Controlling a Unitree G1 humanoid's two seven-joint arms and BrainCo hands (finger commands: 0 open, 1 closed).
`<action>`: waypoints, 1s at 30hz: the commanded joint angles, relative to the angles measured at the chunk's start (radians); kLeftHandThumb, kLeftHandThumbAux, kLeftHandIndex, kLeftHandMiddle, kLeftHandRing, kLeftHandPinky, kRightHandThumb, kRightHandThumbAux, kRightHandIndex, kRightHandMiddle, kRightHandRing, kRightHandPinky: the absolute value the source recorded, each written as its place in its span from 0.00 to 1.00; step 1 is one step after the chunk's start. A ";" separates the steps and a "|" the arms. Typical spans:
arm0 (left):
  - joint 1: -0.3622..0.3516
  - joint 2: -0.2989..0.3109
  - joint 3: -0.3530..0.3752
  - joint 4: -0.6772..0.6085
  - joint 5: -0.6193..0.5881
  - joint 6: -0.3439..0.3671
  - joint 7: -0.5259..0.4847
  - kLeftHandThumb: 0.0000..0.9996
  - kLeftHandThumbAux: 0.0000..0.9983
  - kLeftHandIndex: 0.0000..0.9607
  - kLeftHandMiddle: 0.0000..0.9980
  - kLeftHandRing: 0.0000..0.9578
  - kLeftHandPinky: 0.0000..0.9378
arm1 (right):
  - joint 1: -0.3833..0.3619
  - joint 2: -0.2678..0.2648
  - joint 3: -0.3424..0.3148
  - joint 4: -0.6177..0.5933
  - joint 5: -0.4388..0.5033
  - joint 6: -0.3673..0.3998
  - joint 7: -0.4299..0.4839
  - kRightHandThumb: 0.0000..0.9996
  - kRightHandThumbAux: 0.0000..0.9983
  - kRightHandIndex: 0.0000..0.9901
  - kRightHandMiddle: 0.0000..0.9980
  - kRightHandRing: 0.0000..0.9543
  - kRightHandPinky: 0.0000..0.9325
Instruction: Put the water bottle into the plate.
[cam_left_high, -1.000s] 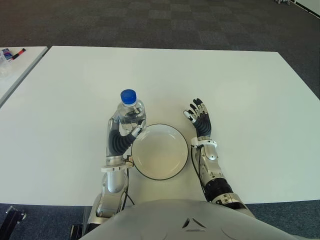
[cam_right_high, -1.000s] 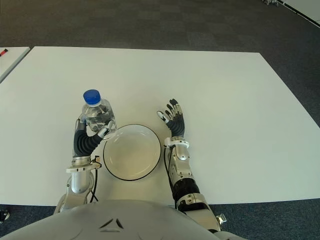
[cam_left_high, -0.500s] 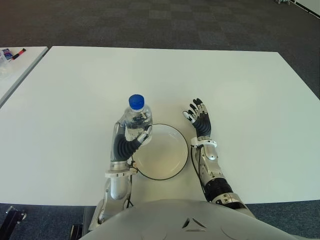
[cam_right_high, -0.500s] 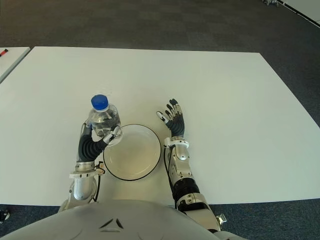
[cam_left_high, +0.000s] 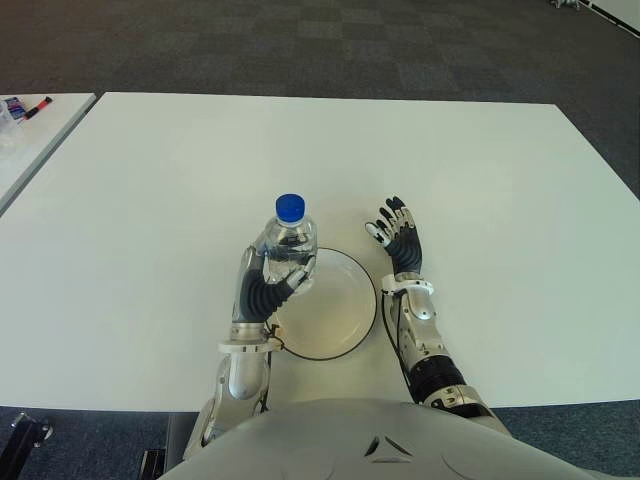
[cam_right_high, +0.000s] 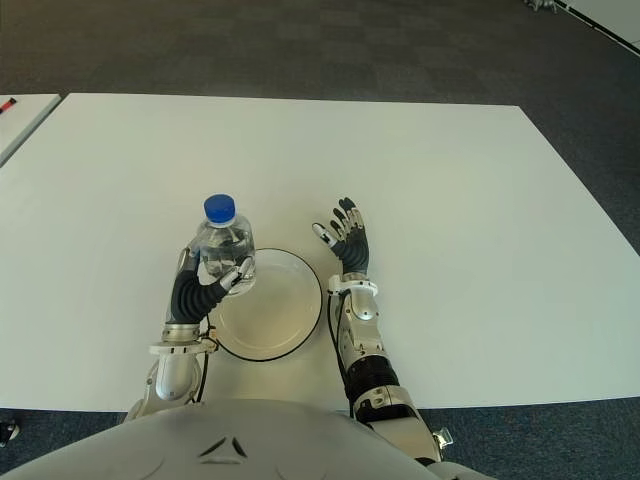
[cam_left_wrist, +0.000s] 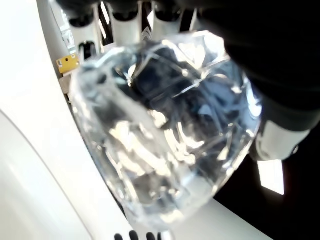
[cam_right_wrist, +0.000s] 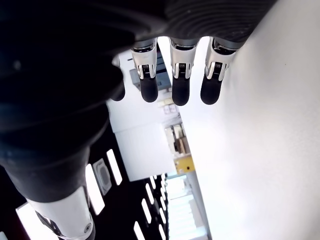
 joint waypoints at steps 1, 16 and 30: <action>-0.032 -0.011 -0.015 0.037 0.003 0.016 0.000 0.86 0.67 0.42 0.54 0.92 0.95 | 0.024 0.141 -0.004 0.059 -0.001 0.050 -0.025 0.04 0.83 0.10 0.11 0.11 0.15; -0.120 -0.021 -0.031 0.194 -0.017 0.042 -0.005 0.86 0.67 0.42 0.54 0.92 0.94 | 0.027 0.151 -0.001 0.049 0.004 0.052 -0.038 0.04 0.87 0.12 0.12 0.12 0.16; -0.174 -0.007 -0.026 0.294 -0.019 0.011 0.019 0.86 0.67 0.42 0.54 0.92 0.94 | 0.031 0.152 0.005 0.055 0.000 0.030 -0.029 0.02 0.87 0.11 0.12 0.11 0.15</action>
